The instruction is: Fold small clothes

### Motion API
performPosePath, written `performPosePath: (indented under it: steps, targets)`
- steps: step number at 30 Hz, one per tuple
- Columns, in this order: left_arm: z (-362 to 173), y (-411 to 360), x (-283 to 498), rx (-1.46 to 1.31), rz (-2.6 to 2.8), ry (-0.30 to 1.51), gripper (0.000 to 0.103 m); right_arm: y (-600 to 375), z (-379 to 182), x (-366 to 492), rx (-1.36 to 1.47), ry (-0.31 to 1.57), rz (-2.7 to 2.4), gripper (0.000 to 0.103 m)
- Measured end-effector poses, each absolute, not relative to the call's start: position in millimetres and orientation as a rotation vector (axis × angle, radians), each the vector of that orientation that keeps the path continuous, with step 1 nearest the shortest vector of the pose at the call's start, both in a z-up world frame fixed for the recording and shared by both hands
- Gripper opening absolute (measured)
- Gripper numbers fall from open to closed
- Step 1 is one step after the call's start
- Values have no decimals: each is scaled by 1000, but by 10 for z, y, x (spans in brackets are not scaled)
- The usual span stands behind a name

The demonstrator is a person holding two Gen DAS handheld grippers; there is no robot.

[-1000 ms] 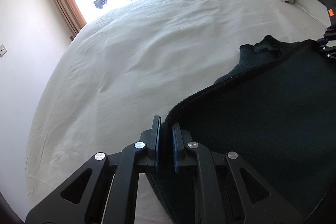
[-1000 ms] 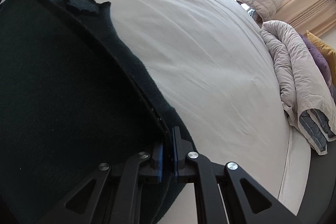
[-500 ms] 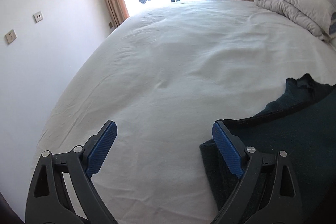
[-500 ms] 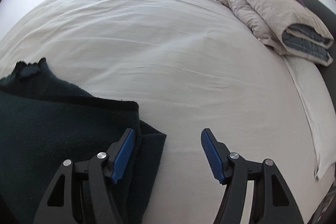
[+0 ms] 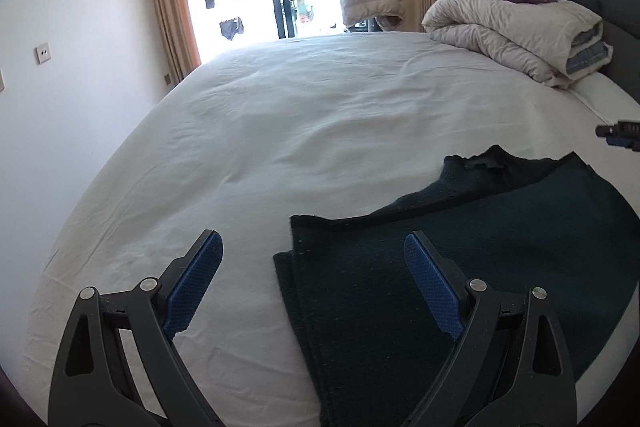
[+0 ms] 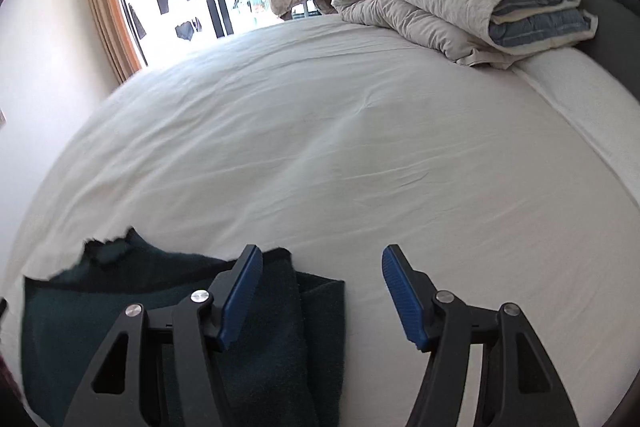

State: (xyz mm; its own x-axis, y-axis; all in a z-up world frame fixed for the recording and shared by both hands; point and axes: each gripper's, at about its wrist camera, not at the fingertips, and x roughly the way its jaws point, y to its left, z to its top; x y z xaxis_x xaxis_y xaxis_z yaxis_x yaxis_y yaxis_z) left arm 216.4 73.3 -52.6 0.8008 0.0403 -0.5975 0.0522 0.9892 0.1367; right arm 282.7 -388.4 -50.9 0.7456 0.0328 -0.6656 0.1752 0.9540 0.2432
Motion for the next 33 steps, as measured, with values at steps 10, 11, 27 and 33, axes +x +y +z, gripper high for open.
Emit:
performPosePath:
  steps: [10,11,27,33]
  targets:
    - [-1108,446,2507,248,29,776,93,-2982,-991,3088,251,897,205,62]
    - [-1122,464,2508,247,31,778,93,-2989,-1074,3127,232,908,167,62]
    - [-1140,513,2553,280,50,759,93,-3785,-1008,3080,333,911,91,48]
    - [-1147,515,2565,275,50,758,93,-3604,-1144,3194,232,962,76,7]
